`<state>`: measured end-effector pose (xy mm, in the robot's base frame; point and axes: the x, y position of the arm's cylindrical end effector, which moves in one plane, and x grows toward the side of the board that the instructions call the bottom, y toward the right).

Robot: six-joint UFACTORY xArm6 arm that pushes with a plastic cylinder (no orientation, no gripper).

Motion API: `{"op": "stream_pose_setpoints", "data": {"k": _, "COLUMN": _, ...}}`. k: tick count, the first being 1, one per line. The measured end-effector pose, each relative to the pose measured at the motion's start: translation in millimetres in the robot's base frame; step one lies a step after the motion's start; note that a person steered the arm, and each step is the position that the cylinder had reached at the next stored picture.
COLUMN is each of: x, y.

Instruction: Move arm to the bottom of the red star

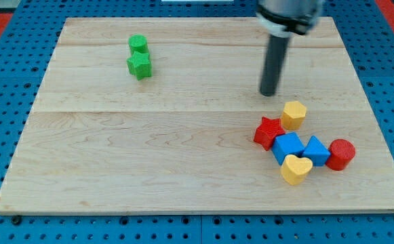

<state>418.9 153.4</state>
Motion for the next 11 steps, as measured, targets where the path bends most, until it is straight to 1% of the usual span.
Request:
{"op": "stream_pose_setpoints", "data": {"k": 1, "x": 50, "y": 5}}
{"op": "stream_pose_setpoints", "data": {"k": 2, "x": -20, "y": 7}}
{"op": "stream_pose_setpoints", "data": {"k": 3, "x": -121, "y": -86}}
{"op": "stream_pose_setpoints", "data": {"k": 4, "x": -193, "y": -206}}
{"op": "stream_pose_setpoints", "data": {"k": 5, "x": -199, "y": -300}}
{"op": "stream_pose_setpoints", "data": {"k": 6, "x": -122, "y": -292}}
{"op": "stream_pose_setpoints", "data": {"k": 7, "x": -69, "y": -261}}
{"op": "stream_pose_setpoints", "data": {"k": 8, "x": -21, "y": -242}}
{"op": "stream_pose_setpoints", "data": {"k": 9, "x": 42, "y": -164}}
{"op": "stream_pose_setpoints", "data": {"k": 10, "x": 97, "y": -105}}
{"op": "stream_pose_setpoints", "data": {"k": 11, "x": 98, "y": -136}}
